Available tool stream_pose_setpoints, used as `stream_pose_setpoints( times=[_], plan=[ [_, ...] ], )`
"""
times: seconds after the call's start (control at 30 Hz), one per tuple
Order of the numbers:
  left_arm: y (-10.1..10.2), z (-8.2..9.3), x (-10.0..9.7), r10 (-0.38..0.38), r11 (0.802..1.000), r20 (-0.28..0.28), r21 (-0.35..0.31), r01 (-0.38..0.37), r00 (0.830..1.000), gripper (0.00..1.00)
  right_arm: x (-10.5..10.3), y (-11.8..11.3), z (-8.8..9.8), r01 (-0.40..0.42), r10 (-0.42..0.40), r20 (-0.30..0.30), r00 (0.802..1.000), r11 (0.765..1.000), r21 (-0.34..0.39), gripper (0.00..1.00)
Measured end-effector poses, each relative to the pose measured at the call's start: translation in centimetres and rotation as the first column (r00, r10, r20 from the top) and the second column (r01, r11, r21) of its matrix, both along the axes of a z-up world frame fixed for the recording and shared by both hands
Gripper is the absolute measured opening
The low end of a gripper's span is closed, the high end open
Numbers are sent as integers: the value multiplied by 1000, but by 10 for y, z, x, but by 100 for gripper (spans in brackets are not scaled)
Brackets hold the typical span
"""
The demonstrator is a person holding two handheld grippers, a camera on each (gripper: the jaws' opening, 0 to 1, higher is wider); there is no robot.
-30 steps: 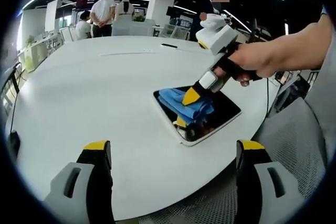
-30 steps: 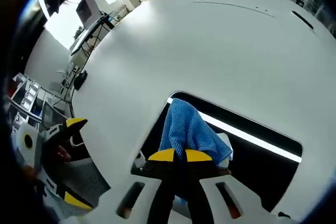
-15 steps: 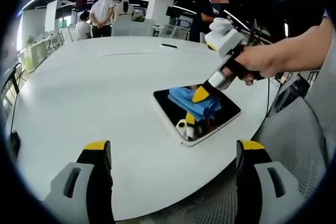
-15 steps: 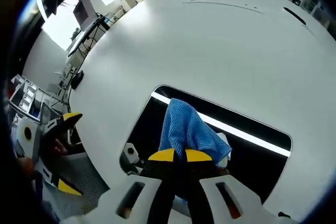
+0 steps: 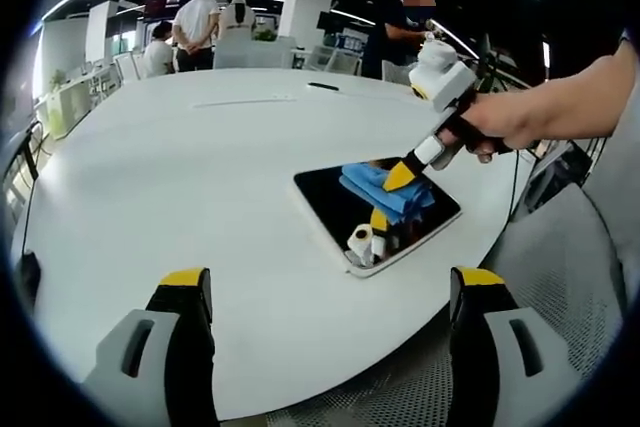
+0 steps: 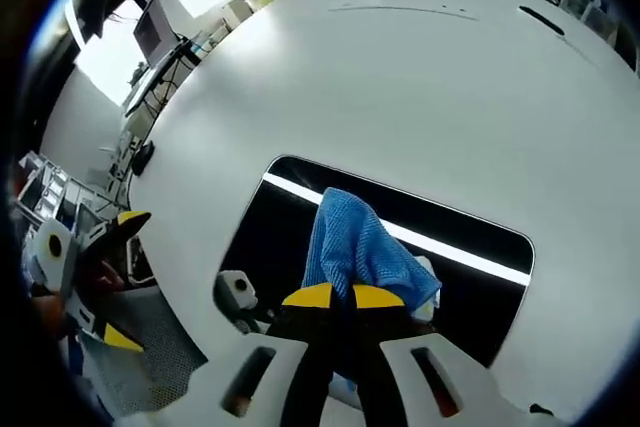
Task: Wipe the mirror surface with the cleaning cloth until all visible marks leave the cleaned area.
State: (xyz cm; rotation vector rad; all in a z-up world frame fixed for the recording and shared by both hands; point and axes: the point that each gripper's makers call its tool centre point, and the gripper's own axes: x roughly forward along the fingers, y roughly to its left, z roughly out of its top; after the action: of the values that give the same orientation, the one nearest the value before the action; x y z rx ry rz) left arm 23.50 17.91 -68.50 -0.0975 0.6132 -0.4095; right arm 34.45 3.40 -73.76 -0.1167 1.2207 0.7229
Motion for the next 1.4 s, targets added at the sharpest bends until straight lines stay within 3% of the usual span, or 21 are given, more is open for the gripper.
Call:
stream_pose_setpoints(
  times=[0.83,1.4],
  plan=[
    [4,-4,1,5,1000,4,21,-6,1000,98,2,-42,2,27,-26,10,1000,999,-22,0],
    [3,-1,0,7,1000,2,20,-7,1000,99,13,-85,-2,116,-115,9,993,993,-23,0]
  ],
)
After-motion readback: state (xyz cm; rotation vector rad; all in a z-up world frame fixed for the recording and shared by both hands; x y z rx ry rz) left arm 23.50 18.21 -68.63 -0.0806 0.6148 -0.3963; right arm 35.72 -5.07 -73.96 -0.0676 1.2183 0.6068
